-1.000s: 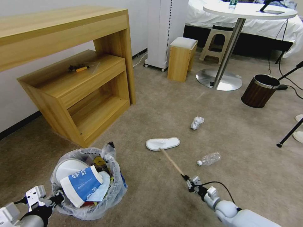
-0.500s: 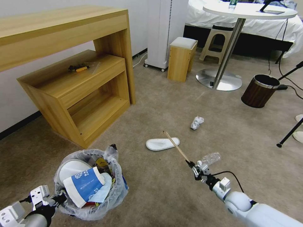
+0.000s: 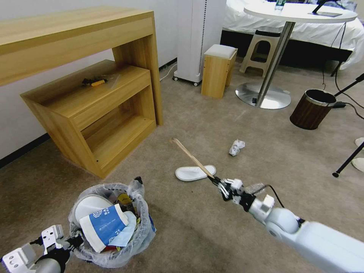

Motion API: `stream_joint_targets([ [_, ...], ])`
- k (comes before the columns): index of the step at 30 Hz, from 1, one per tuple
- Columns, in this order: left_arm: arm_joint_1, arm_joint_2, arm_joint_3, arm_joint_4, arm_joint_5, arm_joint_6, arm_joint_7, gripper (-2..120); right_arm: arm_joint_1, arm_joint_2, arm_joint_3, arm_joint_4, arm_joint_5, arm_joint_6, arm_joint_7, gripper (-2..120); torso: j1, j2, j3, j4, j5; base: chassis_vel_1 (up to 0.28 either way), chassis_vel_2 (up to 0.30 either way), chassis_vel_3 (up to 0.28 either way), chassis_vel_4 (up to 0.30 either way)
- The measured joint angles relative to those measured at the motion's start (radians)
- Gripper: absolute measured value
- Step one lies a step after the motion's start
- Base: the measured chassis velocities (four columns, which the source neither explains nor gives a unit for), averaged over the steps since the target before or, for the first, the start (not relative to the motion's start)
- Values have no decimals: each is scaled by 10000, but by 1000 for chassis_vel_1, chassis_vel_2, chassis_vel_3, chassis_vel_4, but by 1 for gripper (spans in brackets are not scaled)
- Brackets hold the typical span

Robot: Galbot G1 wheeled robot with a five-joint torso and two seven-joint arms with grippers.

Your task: Pick up the trash bin and place the garbage on the floor into it.

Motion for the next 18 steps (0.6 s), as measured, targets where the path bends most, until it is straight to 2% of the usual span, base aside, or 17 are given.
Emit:
stream_joint_targets([
  [10, -191, 139, 193, 283, -15, 2, -15, 0, 774, 412, -999, 1128, 230, -324, 248, 0, 1, -1, 0, -1, -3, 0, 0, 0, 0],
  [18, -248, 77, 304, 306, 37, 4, -16, 0, 1577, 793, -1828, 1465, 423, -480, 370, 0, 1, -3, -1, 0, -1, 0, 0, 0, 0],
])
